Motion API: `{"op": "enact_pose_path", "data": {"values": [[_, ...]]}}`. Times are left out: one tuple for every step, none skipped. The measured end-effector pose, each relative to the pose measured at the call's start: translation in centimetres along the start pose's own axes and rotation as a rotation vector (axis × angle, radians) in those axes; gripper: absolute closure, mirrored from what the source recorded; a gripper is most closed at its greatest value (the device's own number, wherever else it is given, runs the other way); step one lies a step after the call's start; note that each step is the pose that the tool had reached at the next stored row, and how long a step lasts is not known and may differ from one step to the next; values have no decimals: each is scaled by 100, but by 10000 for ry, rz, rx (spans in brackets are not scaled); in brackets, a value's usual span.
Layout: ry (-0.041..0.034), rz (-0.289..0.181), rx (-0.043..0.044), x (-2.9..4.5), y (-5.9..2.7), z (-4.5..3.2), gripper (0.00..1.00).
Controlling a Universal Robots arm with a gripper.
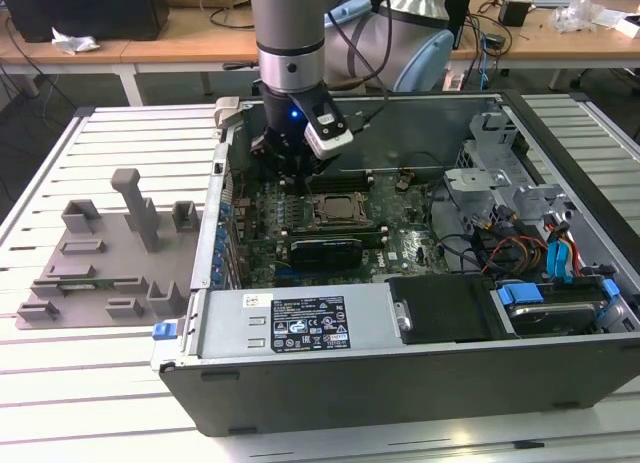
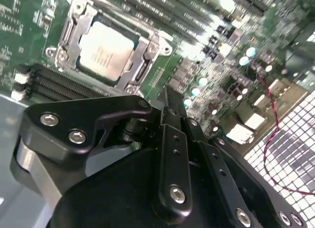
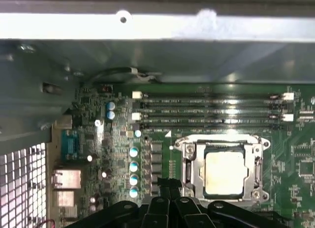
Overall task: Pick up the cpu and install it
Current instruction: 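Install the first cpu locking lever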
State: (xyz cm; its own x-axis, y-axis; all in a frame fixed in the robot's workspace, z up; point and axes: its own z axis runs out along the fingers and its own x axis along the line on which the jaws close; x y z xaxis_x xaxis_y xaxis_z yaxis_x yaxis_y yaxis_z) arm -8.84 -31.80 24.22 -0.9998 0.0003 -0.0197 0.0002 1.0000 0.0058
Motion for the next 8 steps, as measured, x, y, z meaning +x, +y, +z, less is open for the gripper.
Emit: {"op": "enact_pose_path", "data": {"values": [[-16, 0, -41, 12, -1, 0, 89], [-33, -1, -76, 27, -1, 0, 89], [-52, -1, -114, 44, -1, -1, 89], [-75, 1, -168, 60, -1, -1, 89], [-109, 3, -281, 78, -1, -2, 89], [-126, 5, -359, 85, -1, -3, 89], [-140, 3, -435, 87, -1, -5, 89], [-159, 8, -510, 88, -1, -19, 89]]}}
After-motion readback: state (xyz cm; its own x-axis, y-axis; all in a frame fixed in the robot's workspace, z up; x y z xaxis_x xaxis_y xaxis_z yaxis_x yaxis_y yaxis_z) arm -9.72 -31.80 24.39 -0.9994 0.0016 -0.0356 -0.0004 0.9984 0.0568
